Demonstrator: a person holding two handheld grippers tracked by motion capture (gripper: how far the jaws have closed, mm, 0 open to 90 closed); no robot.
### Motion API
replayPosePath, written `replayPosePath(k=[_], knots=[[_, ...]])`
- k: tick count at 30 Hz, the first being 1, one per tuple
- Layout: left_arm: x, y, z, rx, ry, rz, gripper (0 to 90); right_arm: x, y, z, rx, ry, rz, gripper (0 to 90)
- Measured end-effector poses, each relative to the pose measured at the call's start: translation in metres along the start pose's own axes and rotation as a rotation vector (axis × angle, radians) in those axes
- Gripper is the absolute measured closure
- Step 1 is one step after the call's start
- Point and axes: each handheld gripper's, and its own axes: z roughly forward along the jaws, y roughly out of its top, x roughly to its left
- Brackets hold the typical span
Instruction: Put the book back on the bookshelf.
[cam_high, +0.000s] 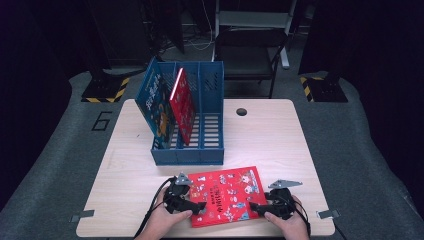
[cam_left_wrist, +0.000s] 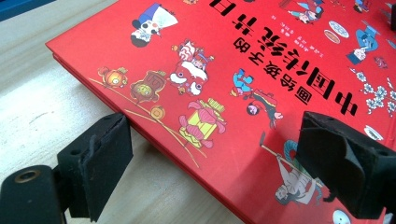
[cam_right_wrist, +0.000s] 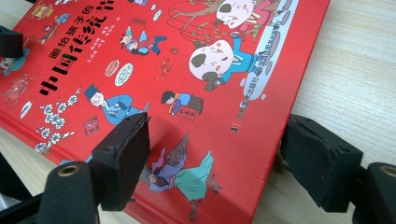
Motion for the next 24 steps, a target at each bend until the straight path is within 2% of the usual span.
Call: replayPosePath(k=[7,9,11,13,18,24], knots=[[0.004,0.002,-0.001,0.006,0.0,0.001,11.2,0.004,0.002,-0.001,0.004,-0.001,-0.014,25.0],[0.006,0.001,-0.001,-0.001,0.005,-0.015,11.6,0.005,0.002,-0.001,0.004,-0.003,-0.025,25.1],[0.007,0.002,-0.002,0.004,0.001,-0.013,11.8,0.007,0.003,-0.001,-0.002,-0.004,-0.03,25.1],[0.01,0.001,-0.003,-0.008,0.015,-0.034,12.1,0.01,0.004,0.0,-0.001,-0.004,-0.042,25.3],[0.018,0.0,-0.005,-0.013,0.018,-0.04,12.5,0.015,0.007,0.003,-0.005,0.005,-0.062,25.3],[0.024,0.0,-0.005,-0.016,0.021,-0.06,12.6,0.017,0.01,0.008,-0.008,0.011,-0.061,25.2]])
